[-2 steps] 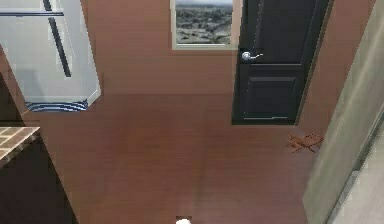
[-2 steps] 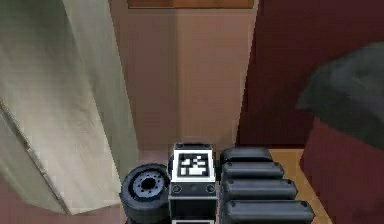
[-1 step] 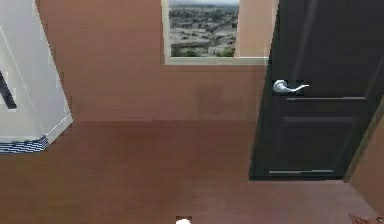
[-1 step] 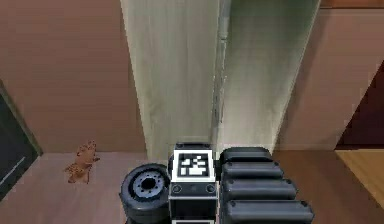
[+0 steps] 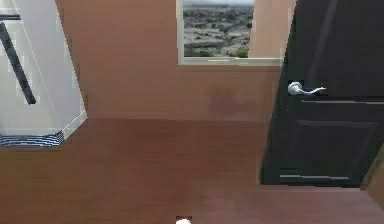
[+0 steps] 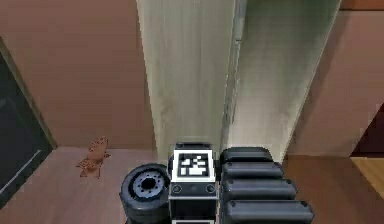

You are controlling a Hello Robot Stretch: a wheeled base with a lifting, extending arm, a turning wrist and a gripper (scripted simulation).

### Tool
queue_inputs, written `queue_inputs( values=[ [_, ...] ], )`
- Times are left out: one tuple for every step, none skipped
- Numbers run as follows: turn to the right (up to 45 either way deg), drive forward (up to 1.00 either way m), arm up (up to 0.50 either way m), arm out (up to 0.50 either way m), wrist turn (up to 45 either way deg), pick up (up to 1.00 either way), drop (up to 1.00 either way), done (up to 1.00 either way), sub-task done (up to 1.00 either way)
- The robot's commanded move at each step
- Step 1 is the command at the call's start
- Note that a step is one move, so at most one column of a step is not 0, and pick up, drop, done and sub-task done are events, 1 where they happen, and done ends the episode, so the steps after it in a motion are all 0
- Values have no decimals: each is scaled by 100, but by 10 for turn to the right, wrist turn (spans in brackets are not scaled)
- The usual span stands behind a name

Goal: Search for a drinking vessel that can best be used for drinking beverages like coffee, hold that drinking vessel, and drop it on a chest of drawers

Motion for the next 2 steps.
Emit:
queue_inputs(
  values=[
    [0,100,0,0,0,0,0,0,0],
    [-180,0,0,0,0,0,0,0,0]
  ],
)
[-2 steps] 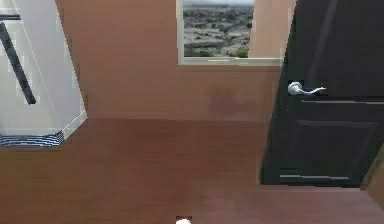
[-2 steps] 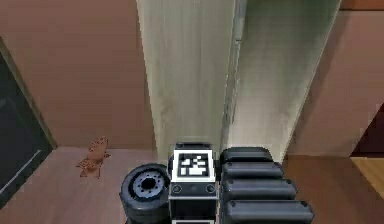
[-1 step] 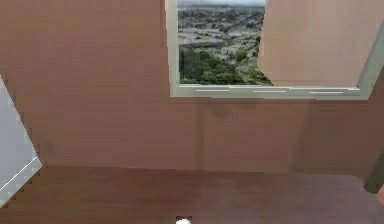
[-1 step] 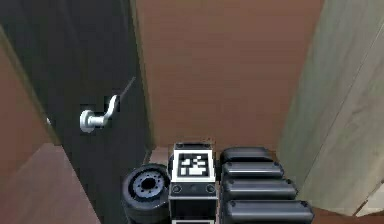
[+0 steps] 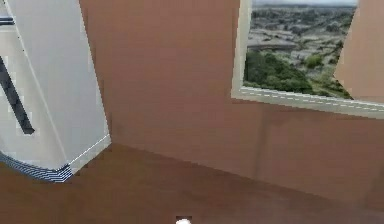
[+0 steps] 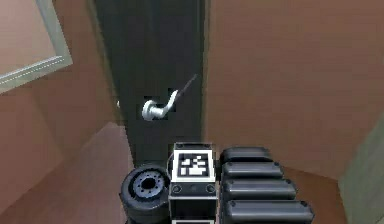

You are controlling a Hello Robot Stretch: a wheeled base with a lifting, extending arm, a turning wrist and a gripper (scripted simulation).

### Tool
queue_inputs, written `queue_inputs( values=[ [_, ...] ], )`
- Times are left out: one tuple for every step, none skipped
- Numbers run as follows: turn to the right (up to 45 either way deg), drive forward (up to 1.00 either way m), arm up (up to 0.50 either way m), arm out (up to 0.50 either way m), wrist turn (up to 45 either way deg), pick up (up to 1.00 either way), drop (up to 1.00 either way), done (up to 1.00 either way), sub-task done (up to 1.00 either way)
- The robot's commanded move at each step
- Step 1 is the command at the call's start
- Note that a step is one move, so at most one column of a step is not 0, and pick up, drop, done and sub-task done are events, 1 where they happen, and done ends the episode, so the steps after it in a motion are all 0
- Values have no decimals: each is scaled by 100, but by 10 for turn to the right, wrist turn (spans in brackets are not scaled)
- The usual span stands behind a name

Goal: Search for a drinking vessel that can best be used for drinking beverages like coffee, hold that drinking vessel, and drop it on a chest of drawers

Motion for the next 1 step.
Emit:
queue_inputs(
  values=[
    [0,5,0,0,0,0,0,0,0]
  ],
)
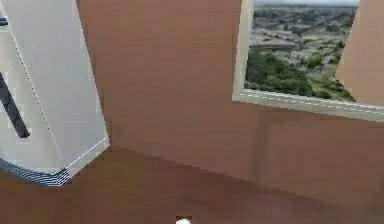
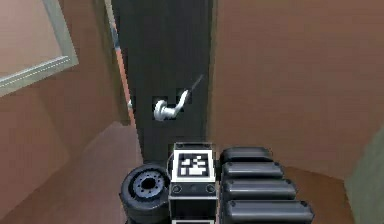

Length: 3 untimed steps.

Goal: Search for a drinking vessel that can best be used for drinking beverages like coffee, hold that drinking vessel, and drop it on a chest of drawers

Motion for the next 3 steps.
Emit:
queue_inputs(
  values=[
    [300,0,0,0,0,0,0,0,0],
    [0,85,0,0,0,0,0,0,0],
    [450,0,0,0,0,0,0,0,0]
  ],
)
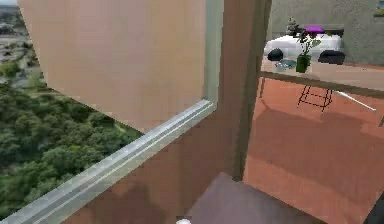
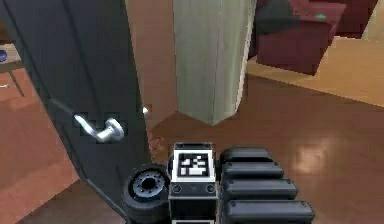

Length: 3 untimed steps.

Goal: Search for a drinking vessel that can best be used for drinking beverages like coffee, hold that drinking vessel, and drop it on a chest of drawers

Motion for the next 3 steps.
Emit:
queue_inputs(
  values=[
    [300,0,0,0,0,0,0,0,0],
    [0,100,0,0,0,0,0,0,0],
    [30,0,0,0,0,0,0,0,0]
  ],
)
